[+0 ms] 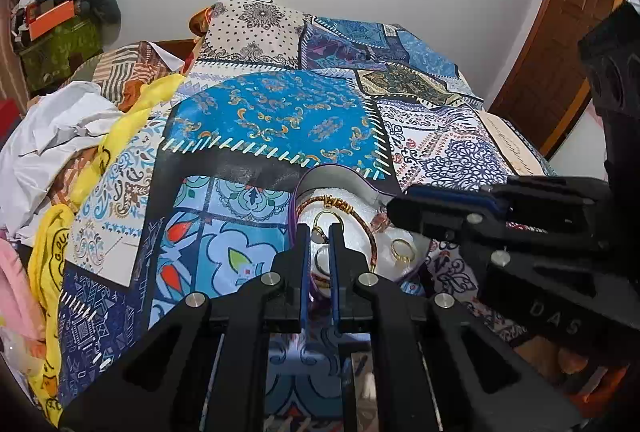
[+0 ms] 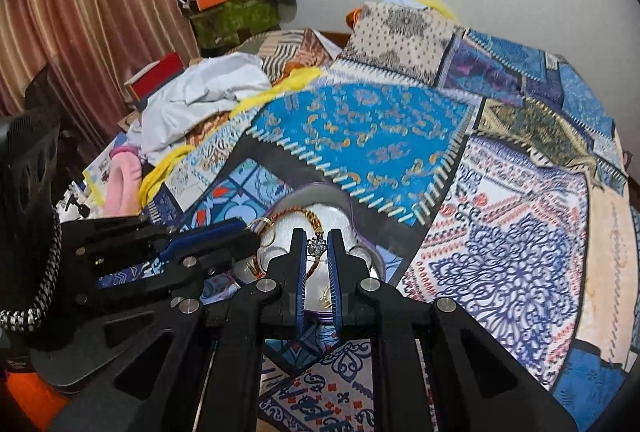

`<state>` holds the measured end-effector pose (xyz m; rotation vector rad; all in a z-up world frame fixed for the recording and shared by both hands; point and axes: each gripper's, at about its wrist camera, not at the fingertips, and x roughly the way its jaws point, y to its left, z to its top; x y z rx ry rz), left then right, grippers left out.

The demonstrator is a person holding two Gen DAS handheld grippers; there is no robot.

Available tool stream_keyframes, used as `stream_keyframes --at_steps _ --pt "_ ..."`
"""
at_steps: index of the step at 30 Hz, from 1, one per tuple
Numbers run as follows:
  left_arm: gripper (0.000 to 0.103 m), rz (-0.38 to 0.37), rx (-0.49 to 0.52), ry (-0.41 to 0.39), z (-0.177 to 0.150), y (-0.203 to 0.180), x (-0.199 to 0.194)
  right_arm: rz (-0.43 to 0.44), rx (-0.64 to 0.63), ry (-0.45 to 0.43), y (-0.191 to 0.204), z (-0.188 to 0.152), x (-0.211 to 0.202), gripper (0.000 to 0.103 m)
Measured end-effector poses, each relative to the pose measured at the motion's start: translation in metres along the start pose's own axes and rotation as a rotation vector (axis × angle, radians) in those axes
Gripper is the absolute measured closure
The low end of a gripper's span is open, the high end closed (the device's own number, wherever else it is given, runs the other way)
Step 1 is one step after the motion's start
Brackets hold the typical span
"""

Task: Organize jewelry
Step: 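Carry both pieces over the heart tin and open both tools above it, then withdraw both tools from the tin toward the red beaded bracelet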

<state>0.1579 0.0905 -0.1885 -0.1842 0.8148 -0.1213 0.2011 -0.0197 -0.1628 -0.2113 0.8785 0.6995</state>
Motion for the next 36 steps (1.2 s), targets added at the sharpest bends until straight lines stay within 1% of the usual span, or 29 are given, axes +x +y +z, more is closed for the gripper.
stream_keyframes --at_steps 8,15,17,18,20,22,30,33,35,36 --pt "0.096 0.0 0.015 0.006 0.005 -0.003 0.009 0.01 0.021 0.023 -0.003 -0.004 0.005 0.093" --pt "0.096 0.0 0.021 -0.006 0.007 -0.007 -0.001 0.026 0.038 0.041 -0.005 -0.003 0.006 0.093" --pt "0.096 0.002 0.024 -0.012 0.008 -0.008 -0.006 0.027 0.044 0.044 -0.006 -0.003 0.003 0.091" --pt "0.096 0.003 0.026 -0.017 0.009 -0.009 -0.009 0.027 0.045 0.041 -0.006 -0.003 0.001 0.089" --pt "0.096 0.006 0.028 -0.023 0.01 -0.011 -0.014 0.017 0.046 0.027 -0.006 -0.002 -0.005 0.082" --pt "0.096 0.013 0.033 -0.032 0.011 -0.013 -0.02 0.007 0.044 0.011 -0.006 -0.001 -0.01 0.078" --pt "0.094 0.03 0.054 -0.076 0.016 -0.026 -0.049 -0.023 0.059 -0.064 -0.011 0.001 -0.046 0.077" --pt "0.088 0.035 0.066 -0.092 0.019 -0.033 -0.058 -0.04 0.069 -0.098 -0.015 0.0 -0.062 0.077" --pt "0.08 0.036 0.073 -0.105 0.02 -0.039 -0.064 -0.057 0.076 -0.12 -0.02 -0.002 -0.074 0.077" --pt "0.077 0.036 0.077 -0.113 0.021 -0.043 -0.067 -0.066 0.081 -0.13 -0.022 -0.004 -0.08 0.077"
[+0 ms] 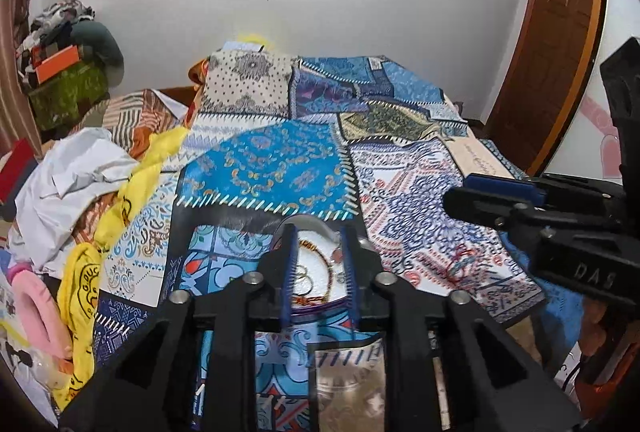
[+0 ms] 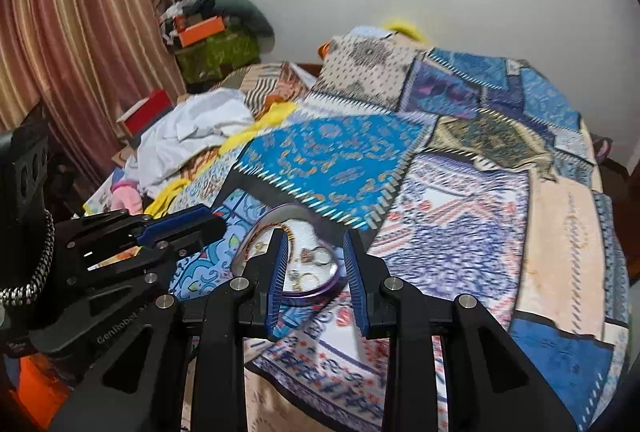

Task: Organize jewelry
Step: 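Withdraw both tools from the tin toward the red beaded bracelet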

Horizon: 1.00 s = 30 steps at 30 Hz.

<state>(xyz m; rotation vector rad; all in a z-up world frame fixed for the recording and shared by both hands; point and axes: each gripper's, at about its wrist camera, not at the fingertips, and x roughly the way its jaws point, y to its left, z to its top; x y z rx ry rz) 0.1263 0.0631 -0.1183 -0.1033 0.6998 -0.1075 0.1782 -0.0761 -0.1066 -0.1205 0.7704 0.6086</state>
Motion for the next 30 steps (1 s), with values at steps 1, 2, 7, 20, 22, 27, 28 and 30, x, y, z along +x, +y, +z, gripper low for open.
stream_keyframes --at_steps 1,2,7,20,22,27,28,30 --pt "0.073 -0.001 0.002 -0.005 0.001 -0.003 -0.002 -0.011 0.006 -0.011 -0.004 -0.001 -0.006 0.077" --pt "0.072 -0.003 0.004 -0.009 0.002 -0.007 -0.003 -0.019 0.01 -0.019 -0.007 -0.002 -0.011 0.077" --pt "0.068 -0.022 0.029 -0.01 0.005 -0.028 -0.005 -0.079 0.051 -0.06 -0.032 -0.008 -0.034 0.068" --pt "0.065 -0.075 0.1 0.092 -0.003 -0.081 0.034 -0.165 0.187 -0.05 -0.101 -0.042 -0.054 0.066" --pt "0.065 -0.079 0.108 0.113 -0.007 -0.086 0.041 -0.165 0.197 -0.04 -0.107 -0.047 -0.054 0.066" --pt "0.065 -0.096 0.121 0.177 -0.018 -0.095 0.062 -0.165 0.205 -0.005 -0.117 -0.058 -0.046 0.066" --pt "0.065 -0.099 0.123 0.186 -0.02 -0.096 0.065 -0.16 0.203 0.003 -0.118 -0.059 -0.043 0.066" --pt "0.065 -0.11 0.124 0.206 -0.024 -0.099 0.071 -0.15 0.194 0.02 -0.118 -0.063 -0.037 0.066"
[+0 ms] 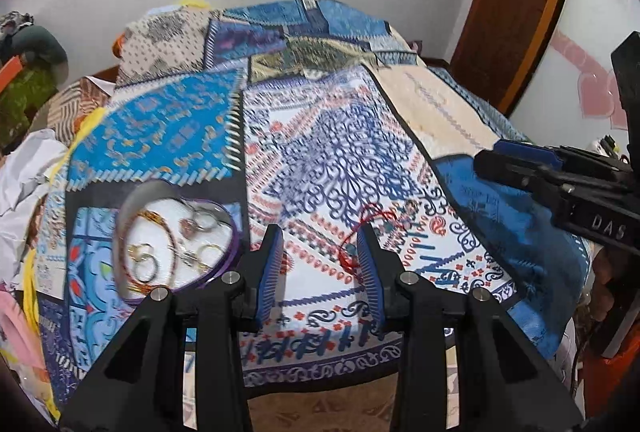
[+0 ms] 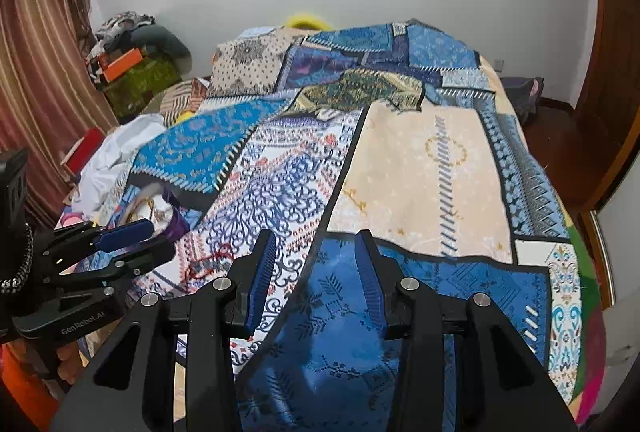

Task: Organize jewelry
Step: 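Withdraw both tools from the tin toward the red beaded bracelet, then close the left tool on the red beaded bracelet while the right tool grasps a small ring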

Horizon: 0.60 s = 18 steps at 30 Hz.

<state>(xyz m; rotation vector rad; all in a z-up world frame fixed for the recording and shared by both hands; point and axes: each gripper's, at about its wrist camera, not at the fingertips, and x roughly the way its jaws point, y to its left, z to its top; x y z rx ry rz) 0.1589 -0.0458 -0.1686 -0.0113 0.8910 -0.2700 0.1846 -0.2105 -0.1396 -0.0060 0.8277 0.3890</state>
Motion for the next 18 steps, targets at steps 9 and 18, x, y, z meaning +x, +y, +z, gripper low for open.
stream_keyframes --at_steps 9,18 --pt "0.065 -0.045 0.038 0.024 -0.007 -0.013 0.016 0.031 -0.065 0.044 0.013 -0.008 0.022 0.066" --pt "0.072 -0.069 0.025 0.006 -0.009 -0.011 0.023 0.058 -0.126 0.083 0.029 -0.011 0.039 0.075"
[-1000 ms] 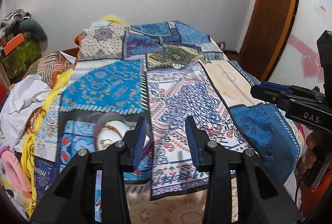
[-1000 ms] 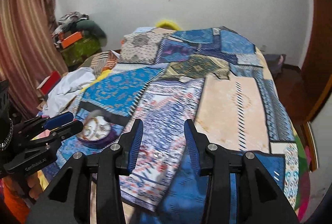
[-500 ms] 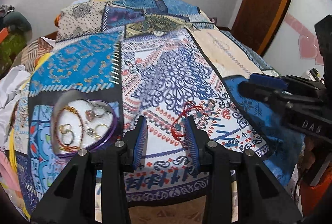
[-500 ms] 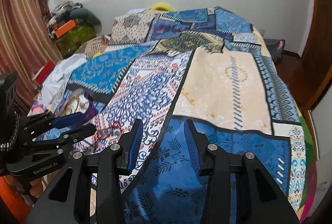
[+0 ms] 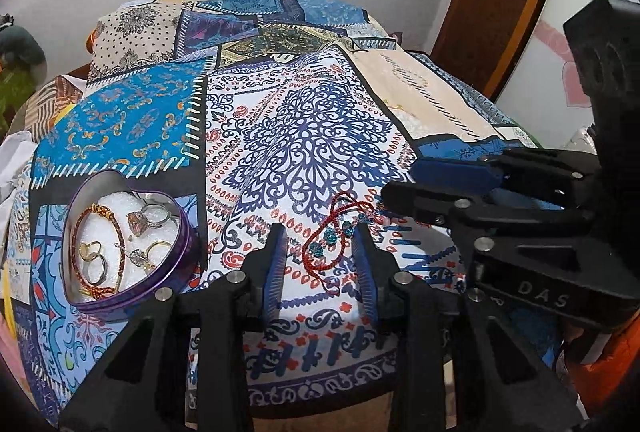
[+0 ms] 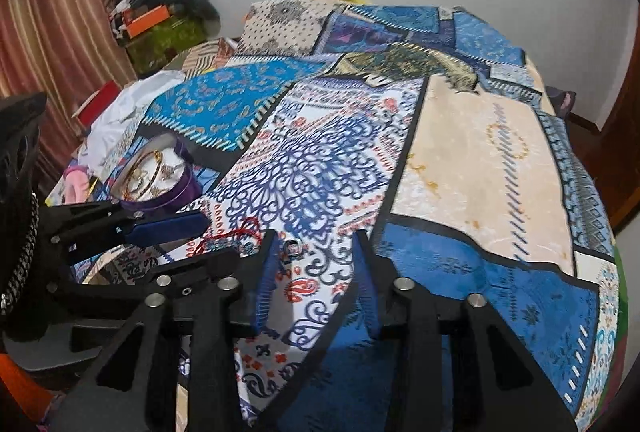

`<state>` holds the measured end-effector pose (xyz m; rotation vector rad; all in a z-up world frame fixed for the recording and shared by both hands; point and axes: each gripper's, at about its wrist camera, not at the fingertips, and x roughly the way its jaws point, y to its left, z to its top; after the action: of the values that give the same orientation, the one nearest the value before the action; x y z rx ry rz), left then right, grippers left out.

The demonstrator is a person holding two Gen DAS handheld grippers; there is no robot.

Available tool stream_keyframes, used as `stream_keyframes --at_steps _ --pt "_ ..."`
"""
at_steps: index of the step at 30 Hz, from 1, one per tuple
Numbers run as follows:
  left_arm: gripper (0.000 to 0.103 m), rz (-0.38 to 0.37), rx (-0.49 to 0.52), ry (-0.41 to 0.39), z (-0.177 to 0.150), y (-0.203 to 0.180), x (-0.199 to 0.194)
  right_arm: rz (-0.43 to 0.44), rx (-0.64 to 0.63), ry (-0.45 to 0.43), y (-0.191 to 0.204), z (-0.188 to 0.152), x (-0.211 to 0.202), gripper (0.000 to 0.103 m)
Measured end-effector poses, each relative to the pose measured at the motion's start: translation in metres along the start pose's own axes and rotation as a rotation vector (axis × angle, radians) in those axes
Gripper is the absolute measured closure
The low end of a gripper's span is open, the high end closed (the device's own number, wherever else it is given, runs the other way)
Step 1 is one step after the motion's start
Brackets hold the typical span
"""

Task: Organize jewelry
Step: 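Close the left tool on the red beaded bracelet while the right tool grasps a small ring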

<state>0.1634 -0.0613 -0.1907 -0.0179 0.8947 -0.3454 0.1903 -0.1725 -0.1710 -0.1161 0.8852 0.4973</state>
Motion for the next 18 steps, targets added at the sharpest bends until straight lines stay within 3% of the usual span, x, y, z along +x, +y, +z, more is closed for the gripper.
stream_keyframes --at_steps 9,18 --pt "0.093 0.003 -0.024 -0.002 -0.002 0.003 0.002 0.012 -0.057 0.029 0.007 -0.004 0.009 0.093" --pt "0.097 -0.011 -0.049 -0.017 -0.001 0.002 -0.01 0.03 -0.018 0.004 0.002 -0.002 0.002 0.094"
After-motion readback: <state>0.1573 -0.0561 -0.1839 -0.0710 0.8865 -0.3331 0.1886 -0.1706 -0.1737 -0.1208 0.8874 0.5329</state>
